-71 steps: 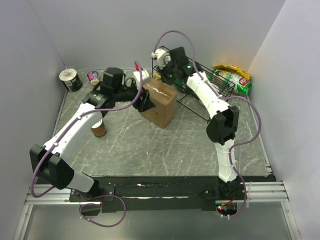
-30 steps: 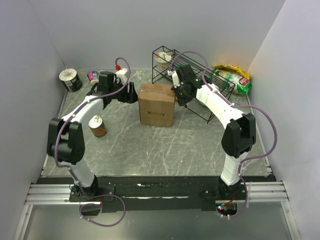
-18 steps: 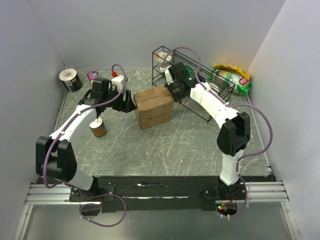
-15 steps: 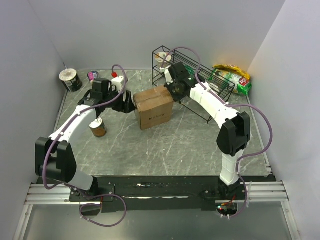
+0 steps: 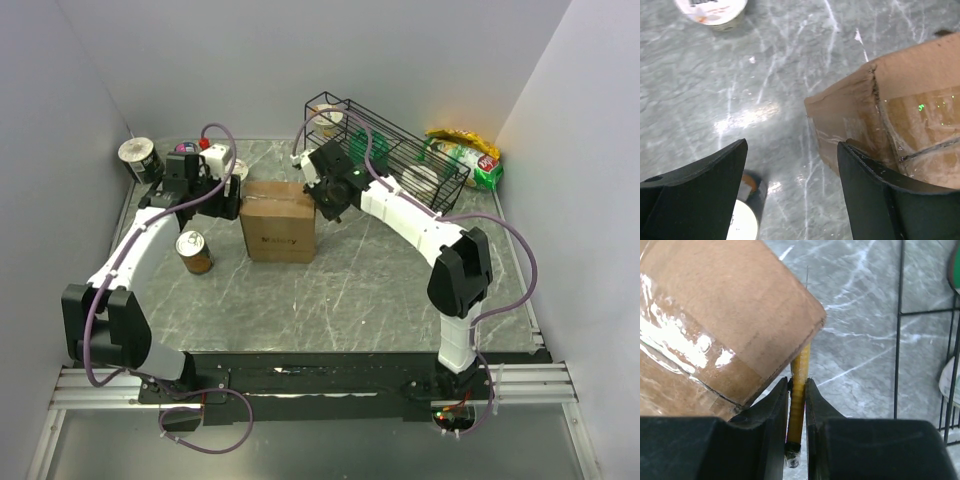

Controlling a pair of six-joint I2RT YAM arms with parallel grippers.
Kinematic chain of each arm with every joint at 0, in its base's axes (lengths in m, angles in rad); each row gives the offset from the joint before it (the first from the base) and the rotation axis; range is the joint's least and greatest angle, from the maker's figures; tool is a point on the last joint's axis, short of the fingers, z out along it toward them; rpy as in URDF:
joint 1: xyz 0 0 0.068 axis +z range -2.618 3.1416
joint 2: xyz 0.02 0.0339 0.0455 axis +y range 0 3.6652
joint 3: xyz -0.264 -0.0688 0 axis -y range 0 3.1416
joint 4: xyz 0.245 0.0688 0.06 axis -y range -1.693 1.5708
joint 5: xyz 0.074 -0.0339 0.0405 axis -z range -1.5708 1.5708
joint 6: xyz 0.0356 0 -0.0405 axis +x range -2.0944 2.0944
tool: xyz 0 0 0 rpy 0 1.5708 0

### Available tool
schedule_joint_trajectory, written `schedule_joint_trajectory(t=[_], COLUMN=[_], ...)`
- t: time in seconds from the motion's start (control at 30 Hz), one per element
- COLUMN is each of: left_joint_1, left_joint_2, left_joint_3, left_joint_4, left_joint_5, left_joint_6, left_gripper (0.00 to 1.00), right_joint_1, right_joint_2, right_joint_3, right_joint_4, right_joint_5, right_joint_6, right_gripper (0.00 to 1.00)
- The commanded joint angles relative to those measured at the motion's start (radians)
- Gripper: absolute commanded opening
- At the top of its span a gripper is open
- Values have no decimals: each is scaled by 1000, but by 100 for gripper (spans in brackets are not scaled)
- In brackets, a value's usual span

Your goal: Unpack the express box

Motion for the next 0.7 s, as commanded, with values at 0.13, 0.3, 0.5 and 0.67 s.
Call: schedule_joint_trajectory(t=[0.13, 0.3, 0.5, 0.67], left_joint_1=[5, 40, -1, -204], left_joint_2=[-92, -147, -134, -36], left_joint_3=[87, 228, 340, 527], left_joint_4=[-85, -156, -32, -113], left_joint_5=[117, 228, 572, 628], left_joint_6=[120, 282, 239, 309], left_gripper=[80, 82, 83, 75], right_joint_1=[-73, -188, -237, -210], right_joint_2=[-70, -237, -481, -598], right_joint_3=[12, -61, -211, -263], right_joint_4=[25, 10, 75, 89], right_joint_5=[-54, -103, -327, -465], right_joint_6=[-56, -104, -269, -424], right_gripper=[0, 0, 0, 0])
